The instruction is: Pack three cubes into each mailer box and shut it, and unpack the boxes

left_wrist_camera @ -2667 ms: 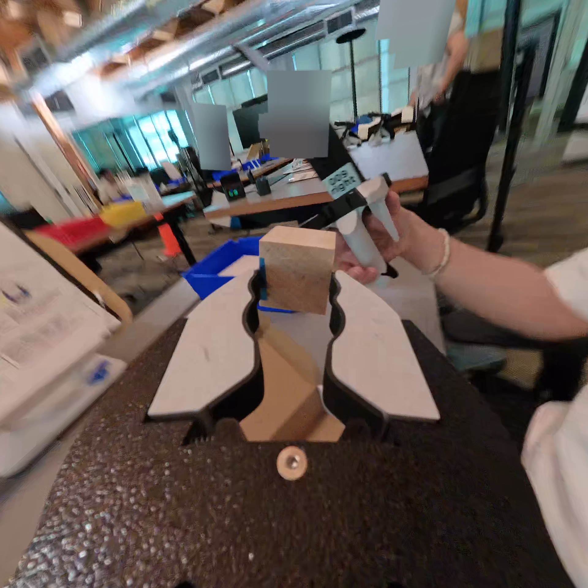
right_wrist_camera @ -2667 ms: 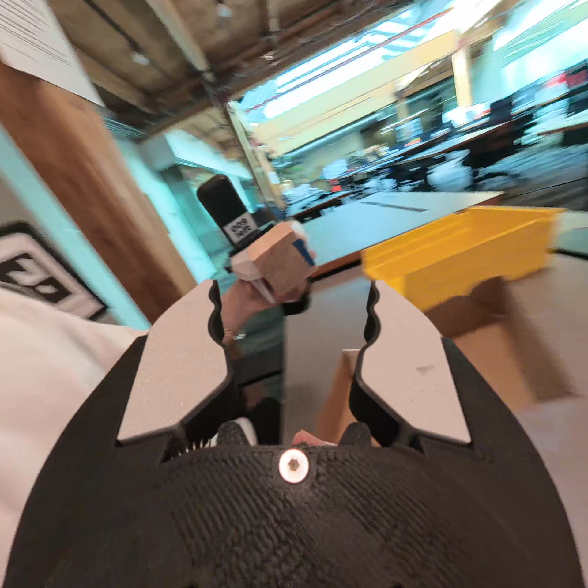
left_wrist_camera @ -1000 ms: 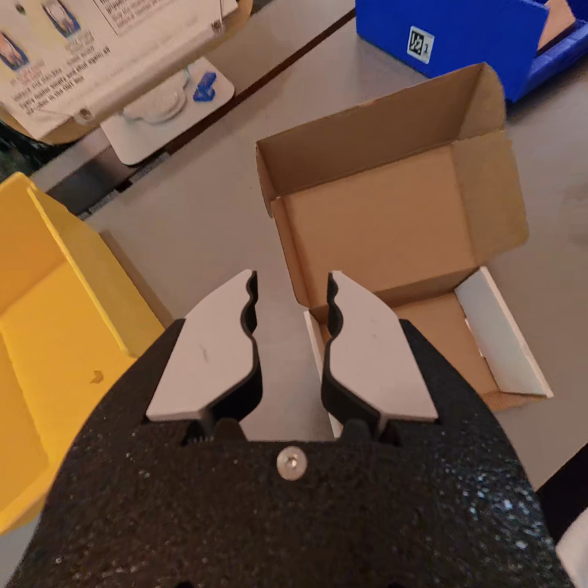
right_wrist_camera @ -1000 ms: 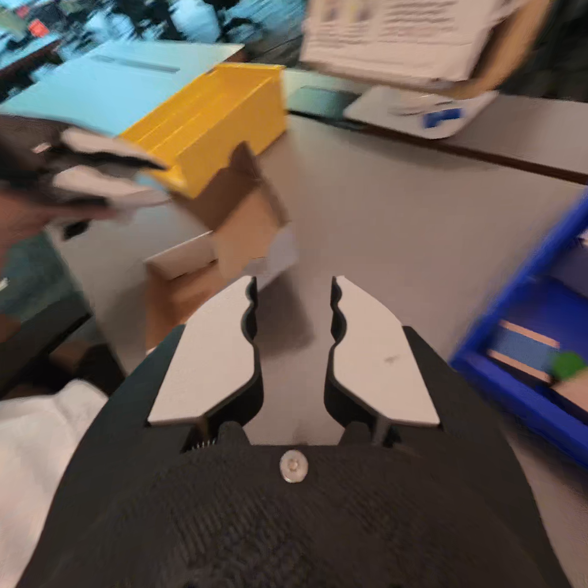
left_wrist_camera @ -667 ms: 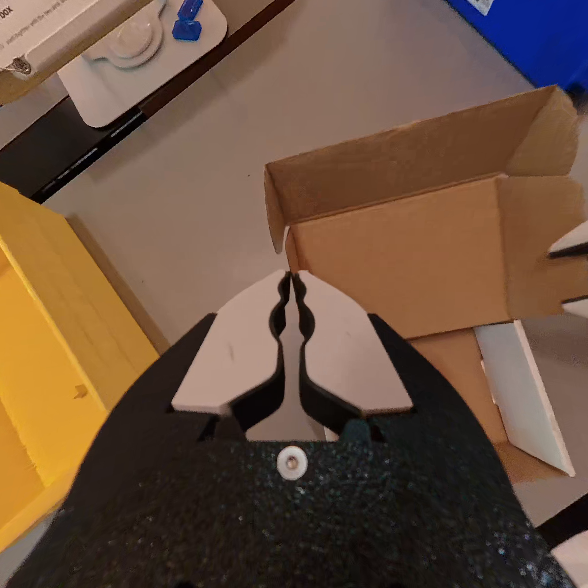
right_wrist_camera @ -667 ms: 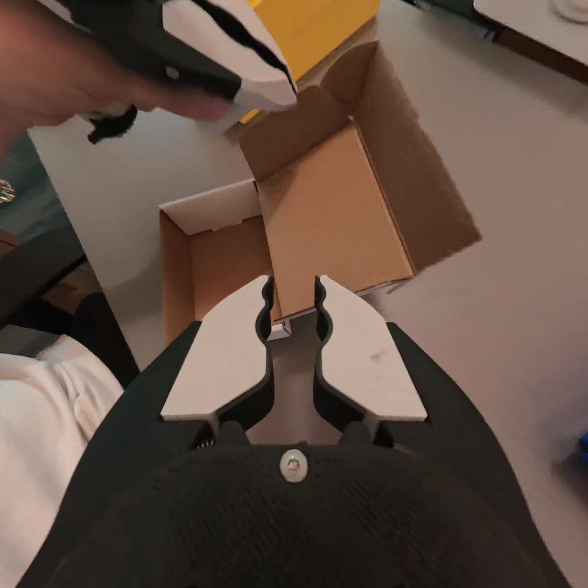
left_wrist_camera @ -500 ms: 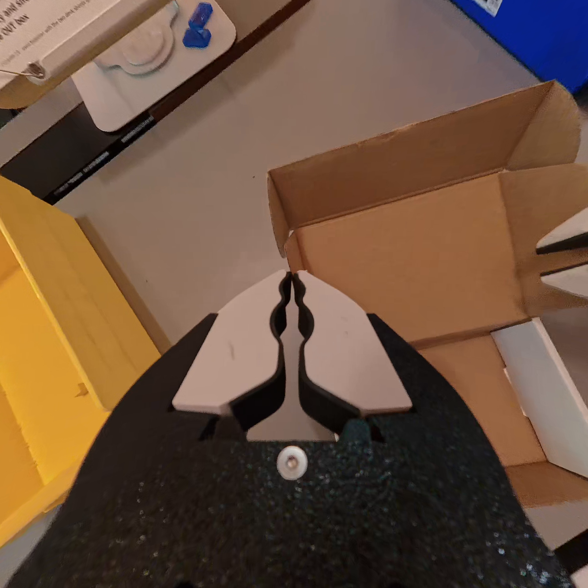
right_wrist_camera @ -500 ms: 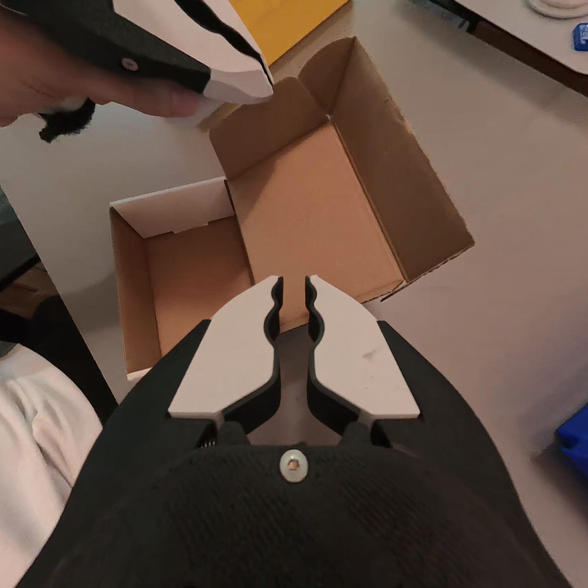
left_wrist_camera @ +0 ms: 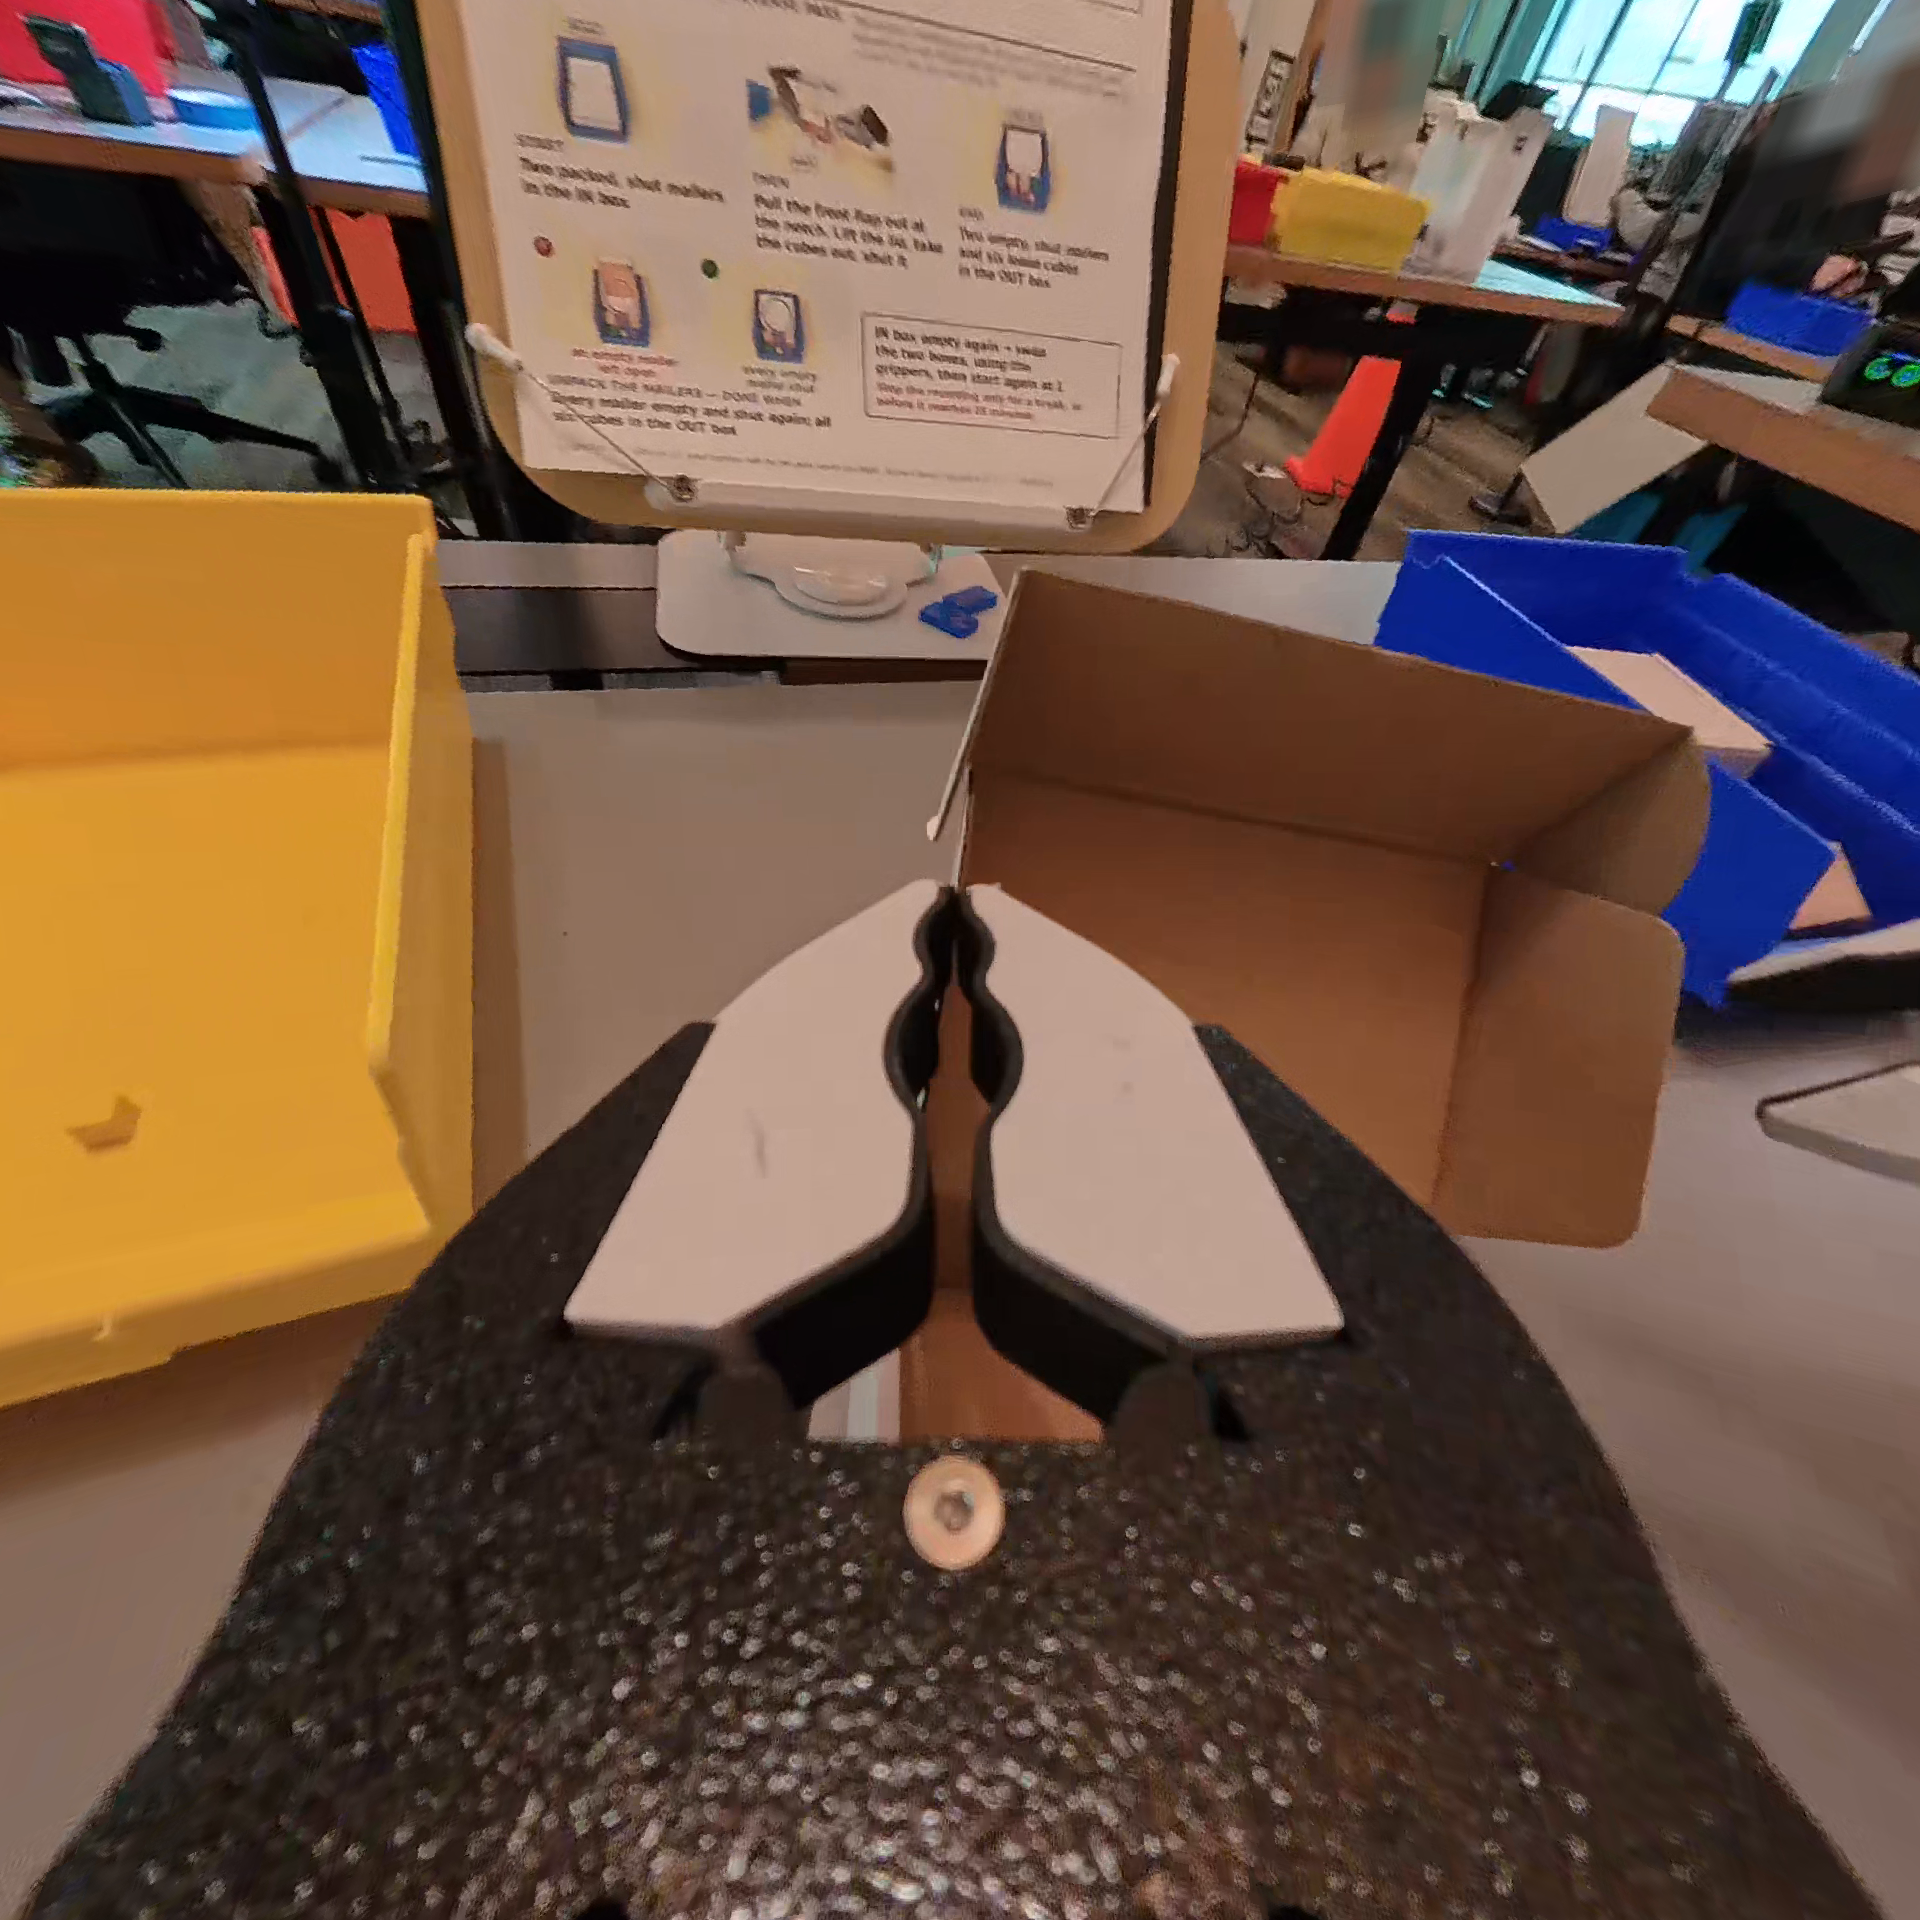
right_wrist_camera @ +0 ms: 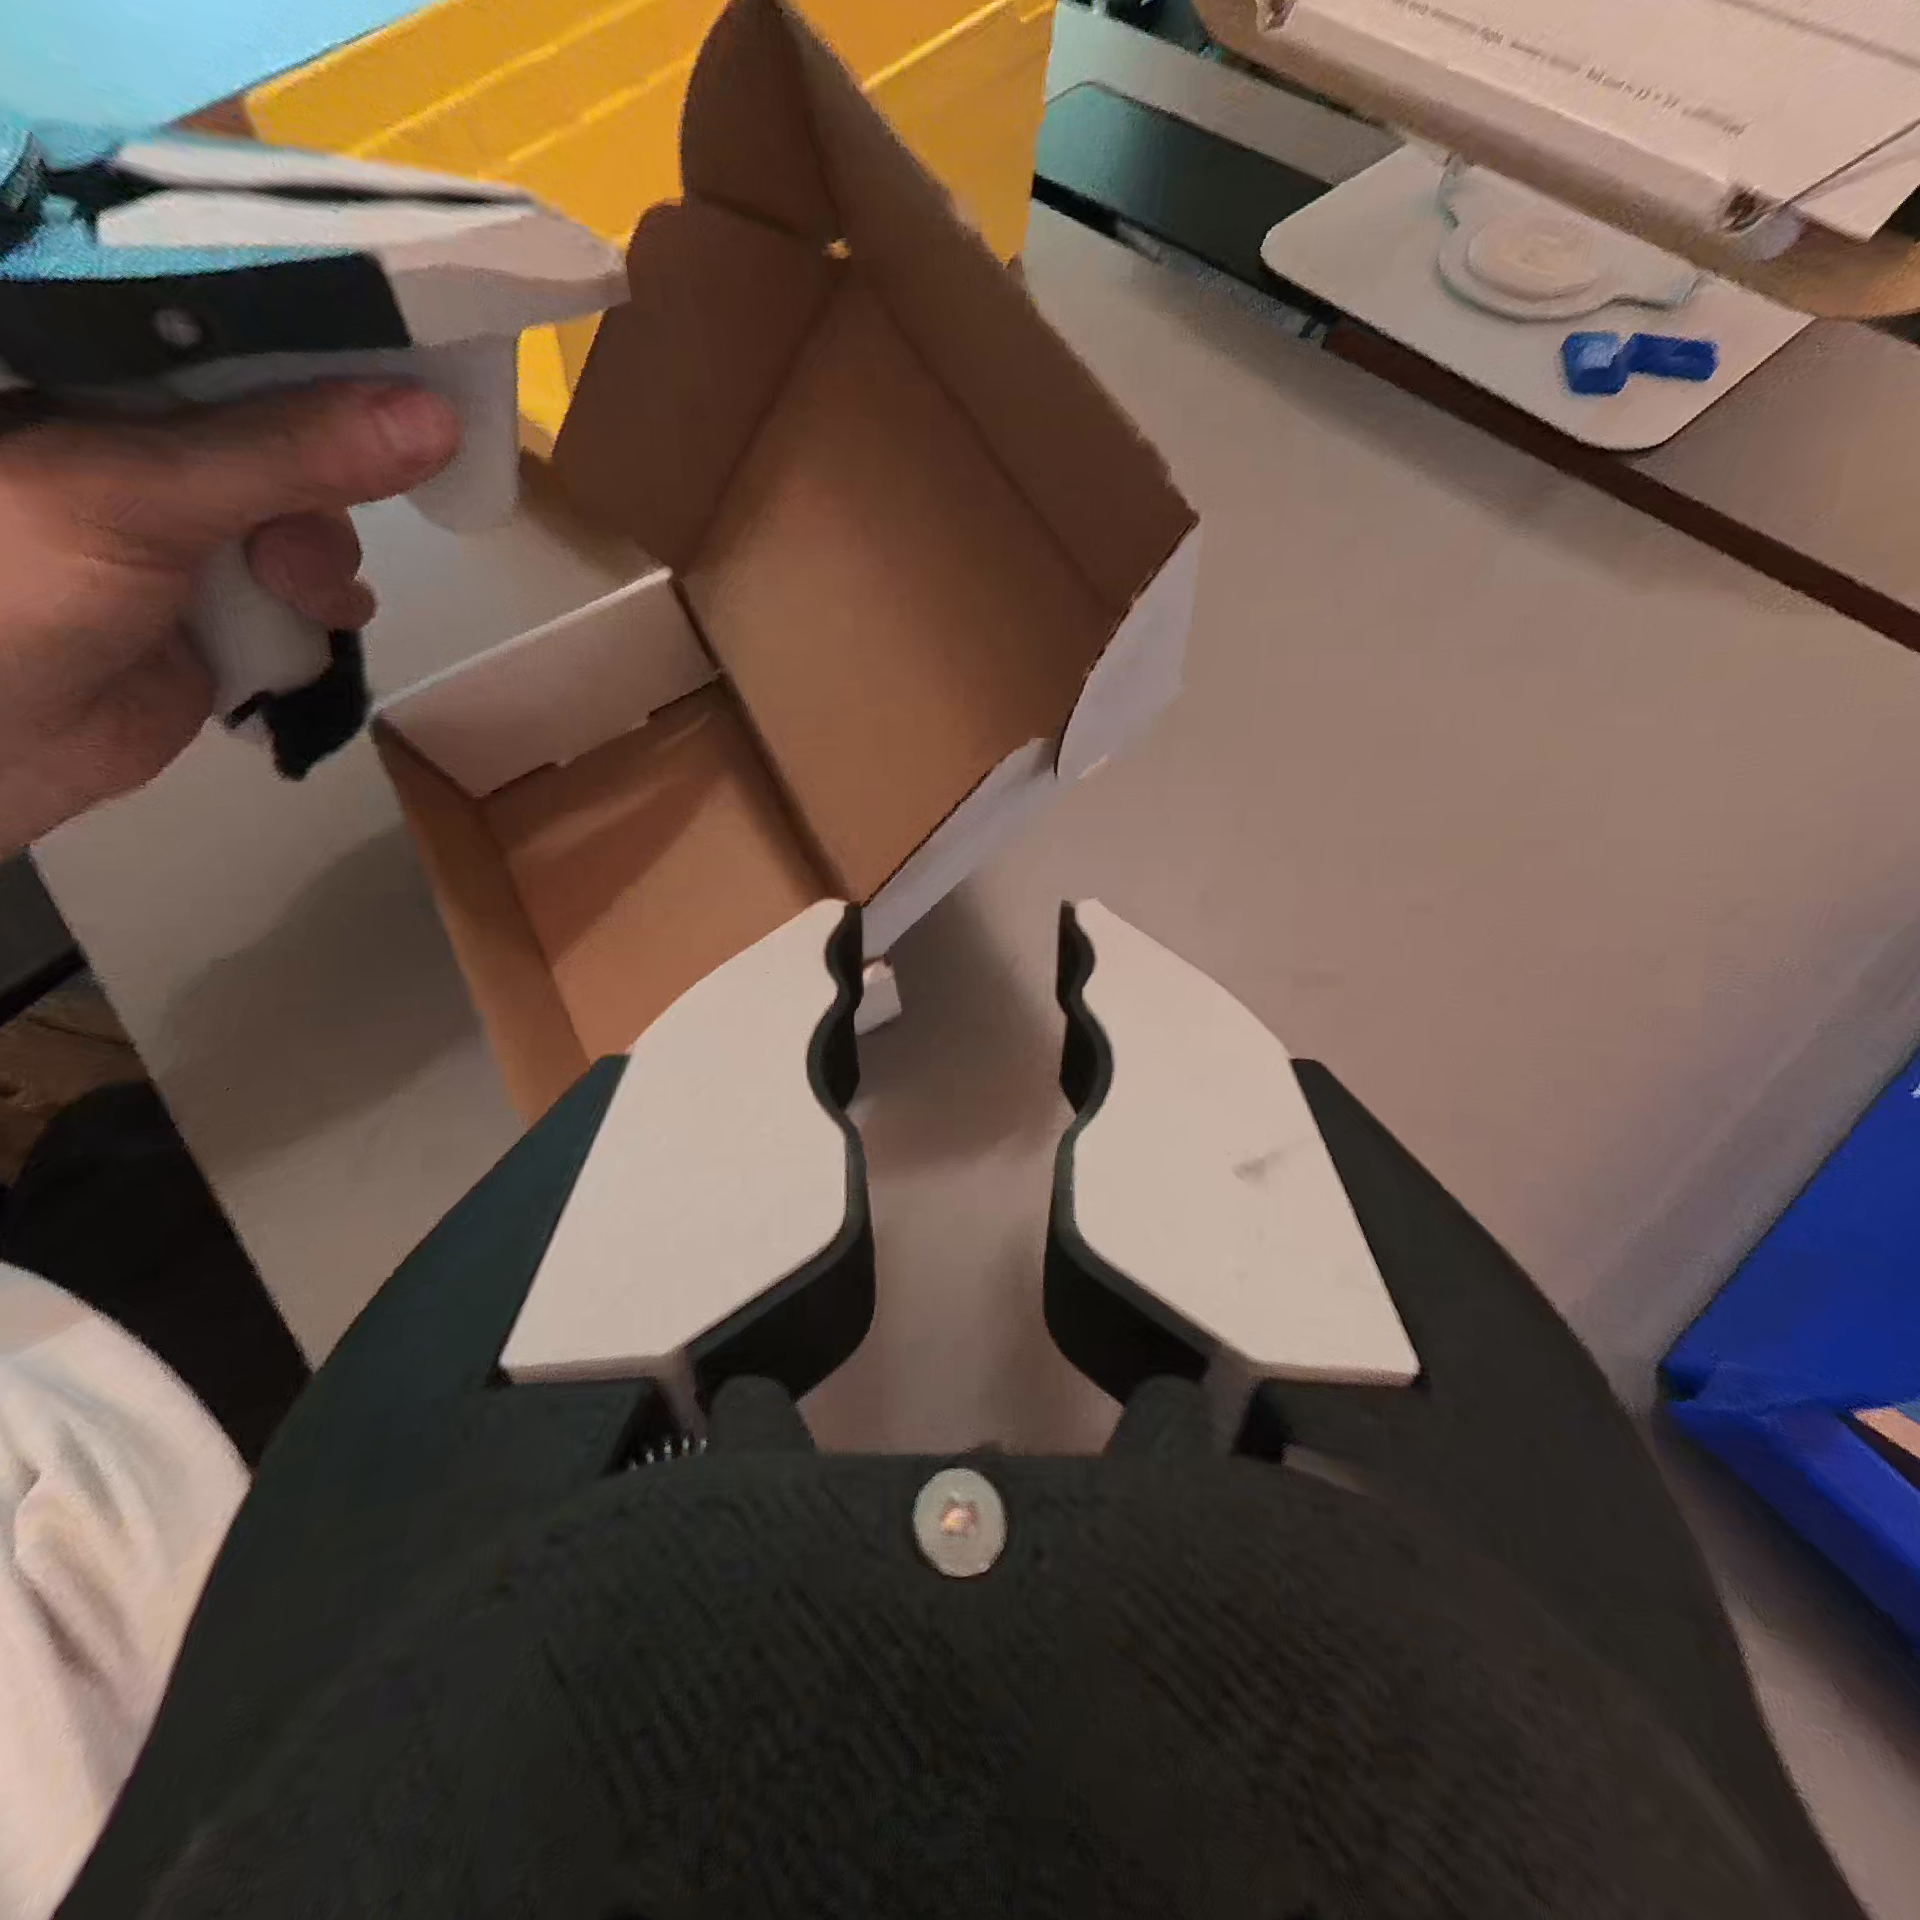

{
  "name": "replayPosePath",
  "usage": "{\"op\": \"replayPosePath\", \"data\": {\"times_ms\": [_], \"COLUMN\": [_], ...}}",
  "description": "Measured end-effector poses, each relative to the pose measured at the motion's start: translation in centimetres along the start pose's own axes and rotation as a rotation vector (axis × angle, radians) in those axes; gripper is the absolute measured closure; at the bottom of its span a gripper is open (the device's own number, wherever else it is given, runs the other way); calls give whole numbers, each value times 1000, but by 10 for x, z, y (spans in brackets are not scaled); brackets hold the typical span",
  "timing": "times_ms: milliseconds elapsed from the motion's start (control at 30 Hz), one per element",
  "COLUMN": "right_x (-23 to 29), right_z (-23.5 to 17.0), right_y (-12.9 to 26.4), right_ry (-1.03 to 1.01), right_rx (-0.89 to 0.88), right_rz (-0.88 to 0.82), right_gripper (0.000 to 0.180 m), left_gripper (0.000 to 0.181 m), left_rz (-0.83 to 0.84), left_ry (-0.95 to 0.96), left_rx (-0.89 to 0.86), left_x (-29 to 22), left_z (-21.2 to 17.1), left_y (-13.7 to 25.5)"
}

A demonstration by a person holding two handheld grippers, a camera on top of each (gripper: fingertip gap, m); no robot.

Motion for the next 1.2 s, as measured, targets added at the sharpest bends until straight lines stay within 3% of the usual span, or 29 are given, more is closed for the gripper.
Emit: {"op": "replayPosePath", "data": {"times_ms": [33,167,467,633,867,1067,1200], "right_x": [-1,4,-19,-17,-2,20,26], "right_z": [3,10,29,11,10,-5,-16], "right_y": [-5,-28,-25,-42,-38,-26,-26], "right_ry": [-2,-76,79,187,318,81,125], "right_rx": [-34,-139,-419,-279,-239,-399,-380], "right_rz": [-12,33,-278,-285,-393,-266,-299], "right_gripper": [142,150,170,169,170,172,173], "left_gripper": [181,181,181,180,180,181,181], "left_rz": [9,-6,5,37,-9,-66,-82], "left_ry": [-5,-41,-155,-170,-181,-105,-116], "left_rx": [-20,-66,-160,-99,-57,-40,8], "left_x": [1,-7,-16,-13,-14,-11,-12], "left_z": [-1,-5,-7,-27,-39,-58,-74], "left_y": [2,7,9,8,28,41,47]}}
Point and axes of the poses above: each gripper's, where its closed fingertips meet, y back along the fingers, z out of its top, x = y × z across the jaws, the point moved 3 cm from there along y, back along the fingers, and after that the axes turned 15 degrees about y, right-handed, at the moved point
